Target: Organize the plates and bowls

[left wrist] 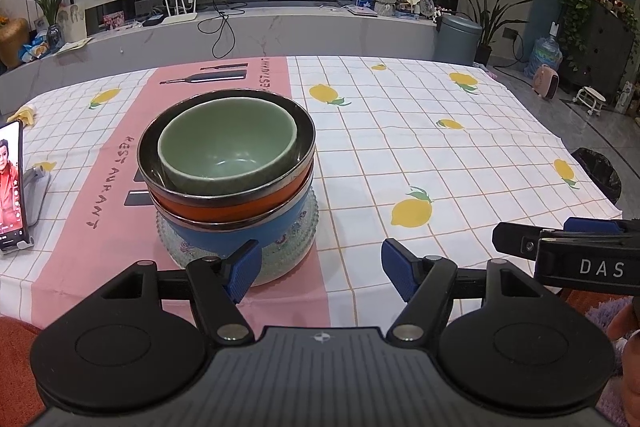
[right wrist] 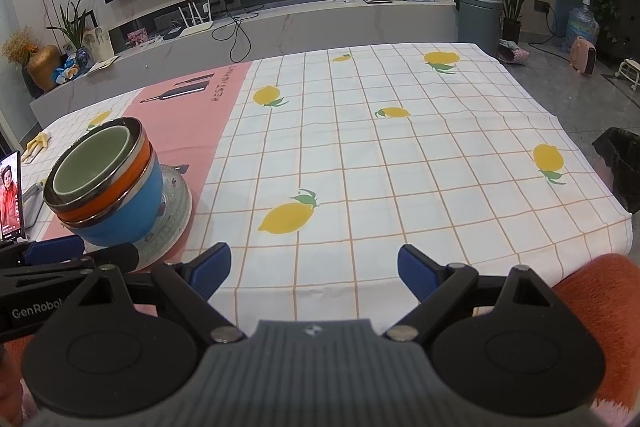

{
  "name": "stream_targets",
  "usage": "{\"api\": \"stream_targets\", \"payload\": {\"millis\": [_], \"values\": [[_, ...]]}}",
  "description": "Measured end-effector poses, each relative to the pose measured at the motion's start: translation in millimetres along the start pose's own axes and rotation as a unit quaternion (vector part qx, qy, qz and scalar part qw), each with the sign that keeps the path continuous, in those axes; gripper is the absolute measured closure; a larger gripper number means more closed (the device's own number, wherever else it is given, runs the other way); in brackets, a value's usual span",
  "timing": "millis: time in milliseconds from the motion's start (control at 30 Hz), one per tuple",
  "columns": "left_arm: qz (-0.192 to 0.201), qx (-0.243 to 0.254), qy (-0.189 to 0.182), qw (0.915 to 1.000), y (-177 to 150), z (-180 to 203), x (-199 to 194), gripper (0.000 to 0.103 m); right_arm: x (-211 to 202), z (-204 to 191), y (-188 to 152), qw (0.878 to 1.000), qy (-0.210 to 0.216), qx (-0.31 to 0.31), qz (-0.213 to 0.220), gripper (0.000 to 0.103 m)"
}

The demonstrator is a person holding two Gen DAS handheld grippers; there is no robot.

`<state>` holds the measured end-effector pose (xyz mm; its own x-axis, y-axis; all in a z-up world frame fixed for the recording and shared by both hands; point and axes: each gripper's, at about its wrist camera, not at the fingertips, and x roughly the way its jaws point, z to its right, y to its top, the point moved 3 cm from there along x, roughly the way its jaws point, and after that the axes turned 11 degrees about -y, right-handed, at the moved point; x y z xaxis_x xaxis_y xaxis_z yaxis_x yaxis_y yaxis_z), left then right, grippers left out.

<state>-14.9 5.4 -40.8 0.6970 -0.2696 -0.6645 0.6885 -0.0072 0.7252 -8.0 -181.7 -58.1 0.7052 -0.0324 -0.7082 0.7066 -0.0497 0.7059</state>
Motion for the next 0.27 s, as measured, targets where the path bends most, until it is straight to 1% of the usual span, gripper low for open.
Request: {"api": "stream_targets", "payload": {"millis": [267], "values": [[0.001,-0.001,0.0,1.0,0.1,-0.3,-0.2,0.022,0.3,-1.7,-1.4,1.0,0.002,-0.003,-0.001,0.014]]}}
